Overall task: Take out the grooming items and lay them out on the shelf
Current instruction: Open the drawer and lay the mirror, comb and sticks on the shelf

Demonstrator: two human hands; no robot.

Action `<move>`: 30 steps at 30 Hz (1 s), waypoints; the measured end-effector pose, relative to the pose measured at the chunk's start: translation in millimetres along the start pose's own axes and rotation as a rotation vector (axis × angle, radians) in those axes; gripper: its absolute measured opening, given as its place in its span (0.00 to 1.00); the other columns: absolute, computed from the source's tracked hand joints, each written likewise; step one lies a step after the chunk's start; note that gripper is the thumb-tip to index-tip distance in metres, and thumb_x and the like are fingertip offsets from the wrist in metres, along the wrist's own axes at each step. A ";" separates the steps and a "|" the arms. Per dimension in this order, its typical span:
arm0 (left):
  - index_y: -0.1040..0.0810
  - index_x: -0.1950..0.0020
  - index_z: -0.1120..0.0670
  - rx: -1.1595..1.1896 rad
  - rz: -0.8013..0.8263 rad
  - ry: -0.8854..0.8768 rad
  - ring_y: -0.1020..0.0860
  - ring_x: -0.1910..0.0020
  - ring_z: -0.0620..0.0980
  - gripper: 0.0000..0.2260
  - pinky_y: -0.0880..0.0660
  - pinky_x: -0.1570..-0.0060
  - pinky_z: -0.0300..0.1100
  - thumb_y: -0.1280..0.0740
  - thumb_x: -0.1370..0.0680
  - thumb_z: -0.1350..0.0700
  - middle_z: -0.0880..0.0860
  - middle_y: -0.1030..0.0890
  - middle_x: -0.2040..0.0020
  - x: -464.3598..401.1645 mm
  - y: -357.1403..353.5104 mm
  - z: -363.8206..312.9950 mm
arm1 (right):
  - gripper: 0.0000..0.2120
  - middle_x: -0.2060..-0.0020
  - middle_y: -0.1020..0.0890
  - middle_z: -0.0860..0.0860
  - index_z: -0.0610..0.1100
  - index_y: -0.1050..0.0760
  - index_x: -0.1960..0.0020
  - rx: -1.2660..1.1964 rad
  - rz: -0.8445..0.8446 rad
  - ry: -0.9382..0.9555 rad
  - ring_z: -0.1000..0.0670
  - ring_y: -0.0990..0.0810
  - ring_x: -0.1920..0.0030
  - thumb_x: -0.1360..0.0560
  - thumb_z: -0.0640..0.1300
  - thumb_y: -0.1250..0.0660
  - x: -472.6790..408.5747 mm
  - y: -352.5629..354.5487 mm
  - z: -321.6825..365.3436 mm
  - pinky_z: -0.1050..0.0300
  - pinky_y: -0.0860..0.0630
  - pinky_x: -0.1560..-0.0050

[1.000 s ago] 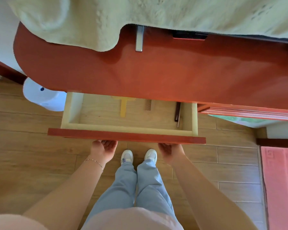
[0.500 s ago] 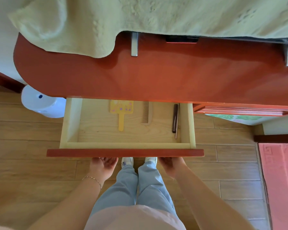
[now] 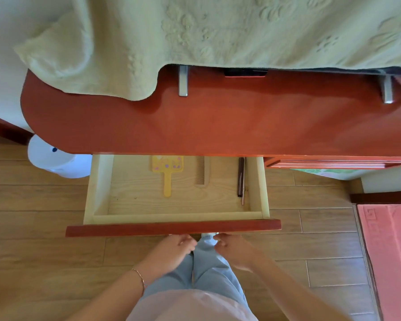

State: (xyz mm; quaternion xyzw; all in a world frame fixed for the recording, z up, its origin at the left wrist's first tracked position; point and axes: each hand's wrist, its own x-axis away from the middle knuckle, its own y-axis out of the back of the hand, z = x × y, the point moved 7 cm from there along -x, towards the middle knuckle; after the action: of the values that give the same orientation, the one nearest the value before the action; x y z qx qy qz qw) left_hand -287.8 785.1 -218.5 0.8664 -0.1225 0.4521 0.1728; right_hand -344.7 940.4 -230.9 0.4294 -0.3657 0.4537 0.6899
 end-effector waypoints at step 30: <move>0.32 0.39 0.61 -0.308 -0.627 0.140 0.23 0.52 0.61 0.19 0.29 0.60 0.47 0.35 0.25 0.53 0.59 0.32 0.39 -88.2 118.0 -25.3 | 0.28 0.43 0.23 0.43 0.38 0.37 0.34 -0.186 -0.561 -0.223 0.40 0.22 0.45 0.26 0.54 0.34 -89.5 109.5 81.8 0.52 0.26 0.59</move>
State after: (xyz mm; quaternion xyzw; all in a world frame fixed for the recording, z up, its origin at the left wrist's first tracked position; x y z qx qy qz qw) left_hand -399.6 693.0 -255.6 0.7925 0.0947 0.4116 0.4399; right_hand -485.7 860.9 -252.6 0.4956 -0.3463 0.1603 0.7802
